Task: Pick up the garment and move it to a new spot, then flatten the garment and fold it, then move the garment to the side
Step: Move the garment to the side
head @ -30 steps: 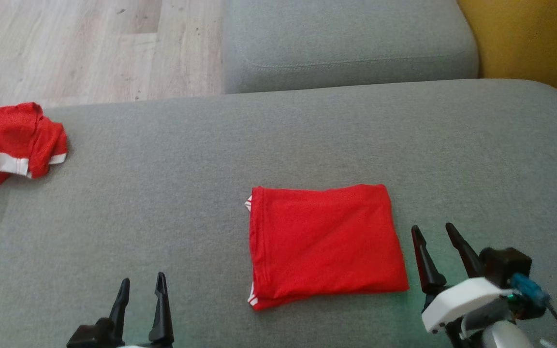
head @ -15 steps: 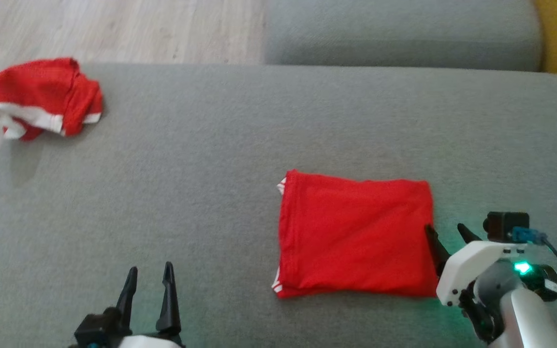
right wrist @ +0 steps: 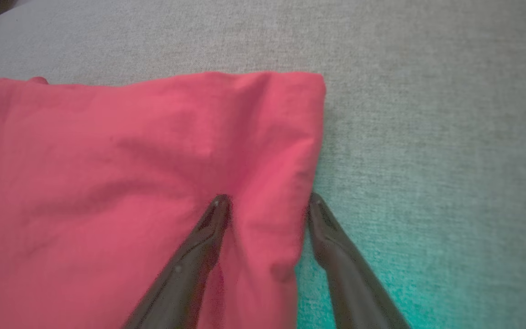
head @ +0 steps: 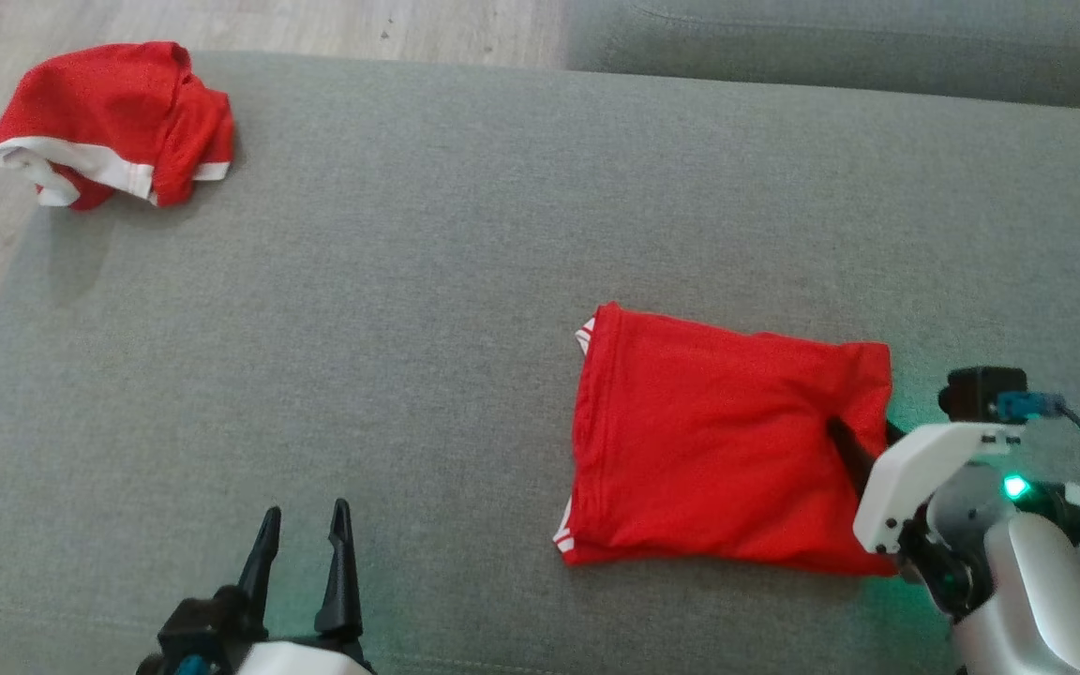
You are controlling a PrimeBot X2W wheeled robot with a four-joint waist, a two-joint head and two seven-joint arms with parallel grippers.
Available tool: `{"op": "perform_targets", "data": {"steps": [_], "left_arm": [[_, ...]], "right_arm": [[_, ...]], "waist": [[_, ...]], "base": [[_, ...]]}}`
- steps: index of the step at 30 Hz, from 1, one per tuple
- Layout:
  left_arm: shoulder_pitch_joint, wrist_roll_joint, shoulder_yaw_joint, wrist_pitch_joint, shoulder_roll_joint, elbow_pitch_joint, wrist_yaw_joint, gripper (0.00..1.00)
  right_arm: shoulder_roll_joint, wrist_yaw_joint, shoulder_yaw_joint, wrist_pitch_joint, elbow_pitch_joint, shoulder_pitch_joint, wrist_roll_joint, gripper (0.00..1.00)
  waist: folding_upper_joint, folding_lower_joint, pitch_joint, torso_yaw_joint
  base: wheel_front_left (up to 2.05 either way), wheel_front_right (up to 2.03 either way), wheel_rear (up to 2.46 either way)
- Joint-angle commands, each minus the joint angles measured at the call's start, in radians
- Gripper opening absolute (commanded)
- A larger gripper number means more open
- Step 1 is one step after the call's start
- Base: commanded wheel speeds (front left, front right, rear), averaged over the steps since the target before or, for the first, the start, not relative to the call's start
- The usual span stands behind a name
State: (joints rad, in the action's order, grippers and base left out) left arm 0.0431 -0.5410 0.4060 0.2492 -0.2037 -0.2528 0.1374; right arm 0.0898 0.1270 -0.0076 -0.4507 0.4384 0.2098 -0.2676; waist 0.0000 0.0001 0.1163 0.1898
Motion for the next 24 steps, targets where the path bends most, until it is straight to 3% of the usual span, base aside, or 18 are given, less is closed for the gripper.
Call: {"op": "perform_targets", "data": {"steps": [1, 2, 3, 11, 19, 24], "left_arm": [[-0.052, 0.014, -0.039, 0.012, -0.001, 0.028, -0.006, 1.0], [-0.055, 0.016, -0.04, 0.012, -0.002, 0.03, -0.006, 1.0], [-0.057, 0.019, -0.041, 0.012, -0.002, 0.033, -0.006, 1.0], [-0.078, 0.047, -0.062, 0.012, -0.008, 0.083, -0.006, 1.0], [-0.136, 0.078, -0.066, 0.005, -0.033, 0.144, -0.005, 1.0], [-0.193, 0.101, -0.063, -0.026, -0.065, 0.178, -0.007, 1.0]], "right_arm": [[0.011, 0.004, 0.036, -0.012, -0.016, 0.039, -0.012, 0.28], [0.014, 0.004, 0.044, -0.013, -0.014, 0.046, -0.017, 0.09], [0.016, 0.004, 0.053, -0.013, -0.012, 0.053, -0.022, 0.0], [0.066, 0.004, 0.054, 0.069, -0.044, 0.16, -0.036, 0.0], [0.161, 0.004, -0.007, 0.076, -0.109, 0.244, -0.032, 0.0], [0.176, 0.004, -0.036, 0.087, -0.153, 0.287, -0.033, 0.0]], "waist": [[0.0, -0.0001, 0.009, -0.009], [0.0, -0.0001, 0.015, -0.014], [0.0, -0.0001, 0.02, -0.021], [0.0, -0.0001, 0.079, -0.135], [0.0, -0.0001, 0.178, -0.317], [0.0, -0.0001, 0.253, -0.428]], "base": [[0.0, 0.0, 0.0], [0.0, 0.0, 0.0], [0.0, 0.0, 0.0], [0.0, 0.0, 0.0], [0.0, 0.0, 0.0], [0.0, 0.0, 0.0]]}}
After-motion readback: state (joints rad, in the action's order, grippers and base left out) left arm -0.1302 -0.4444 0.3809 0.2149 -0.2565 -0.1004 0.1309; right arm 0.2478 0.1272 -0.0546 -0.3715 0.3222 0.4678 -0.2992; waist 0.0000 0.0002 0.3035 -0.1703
